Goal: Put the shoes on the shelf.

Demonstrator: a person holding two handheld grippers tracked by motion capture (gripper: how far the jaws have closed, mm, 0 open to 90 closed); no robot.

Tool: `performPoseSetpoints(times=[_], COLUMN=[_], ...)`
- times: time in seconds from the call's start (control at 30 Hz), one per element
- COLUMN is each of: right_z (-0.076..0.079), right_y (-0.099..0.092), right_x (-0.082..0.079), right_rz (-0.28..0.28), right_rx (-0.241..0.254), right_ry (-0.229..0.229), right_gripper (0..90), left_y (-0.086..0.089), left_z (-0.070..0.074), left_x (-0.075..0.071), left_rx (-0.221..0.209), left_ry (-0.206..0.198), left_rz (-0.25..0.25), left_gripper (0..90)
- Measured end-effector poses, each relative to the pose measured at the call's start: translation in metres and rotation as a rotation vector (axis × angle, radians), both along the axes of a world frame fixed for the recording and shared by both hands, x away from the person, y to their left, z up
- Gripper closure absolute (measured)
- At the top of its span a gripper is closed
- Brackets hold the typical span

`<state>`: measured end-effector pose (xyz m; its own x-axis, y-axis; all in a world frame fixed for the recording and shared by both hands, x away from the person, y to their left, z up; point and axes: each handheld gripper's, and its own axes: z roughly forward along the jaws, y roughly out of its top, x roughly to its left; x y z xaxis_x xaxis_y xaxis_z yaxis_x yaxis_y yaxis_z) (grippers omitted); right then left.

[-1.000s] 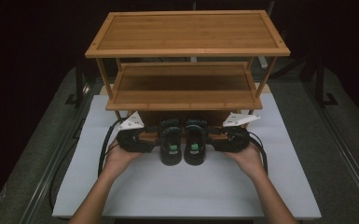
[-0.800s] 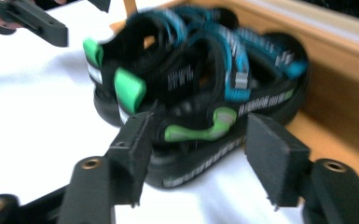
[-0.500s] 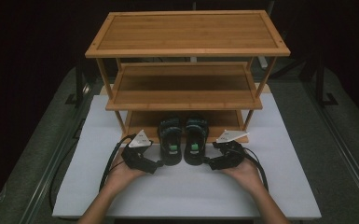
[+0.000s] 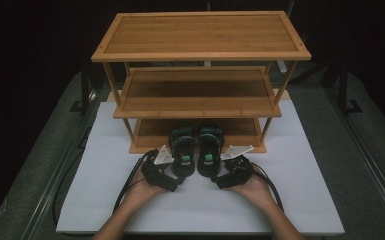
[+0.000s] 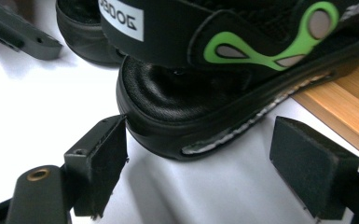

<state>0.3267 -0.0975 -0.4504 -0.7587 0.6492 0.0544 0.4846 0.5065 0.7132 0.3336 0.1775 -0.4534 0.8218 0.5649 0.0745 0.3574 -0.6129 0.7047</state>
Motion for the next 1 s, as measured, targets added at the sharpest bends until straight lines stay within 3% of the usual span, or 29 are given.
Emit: performPoseSetpoints(times=[0.2, 0.3, 0.47, 0.6, 0.8, 0.9, 1.0], right_z=[-0.003, -0.002, 0.002, 0.008, 0.013, 0.010, 0.012], right_y=[0.007, 0.005, 0.001, 0.000, 0.001, -0.001, 0.002], right_x=[0.000, 0.001, 0.003, 0.006, 0.013, 0.019, 0.024], right_rz=[0.010, 0.009, 0.007, 0.013, 0.012, 0.005, -0.001], right_rx=[-0.031, -0.014, 0.019, 0.036, 0.059, 0.070, 0.052], right_ry=[-0.006, -0.002, -0.003, -0.013, -0.011, -0.002, -0.006], right_gripper=[18.0, 18.0, 18.1, 18.2, 19.0, 19.3, 19.5], left_y=[0.000, 0.001, 0.005, 0.006, 0.009, 0.009, 0.010], left_z=[0.000, 0.002, 0.013, 0.017, 0.021, 0.019, 0.017], left_x=[0.003, 0.004, 0.007, 0.011, 0.021, 0.025, 0.030], left_rx=[-0.017, -0.026, -0.099, -0.122, -0.134, -0.118, -0.112], left_ry=[0.015, 0.020, 0.012, 0.021, 0.024, 0.036, 0.043], left_rz=[-0.001, -0.004, -0.006, -0.016, -0.004, -0.006, -0.001], left_gripper=[6.4, 6.3, 7.6, 7.8, 12.6, 12.1, 12.2])
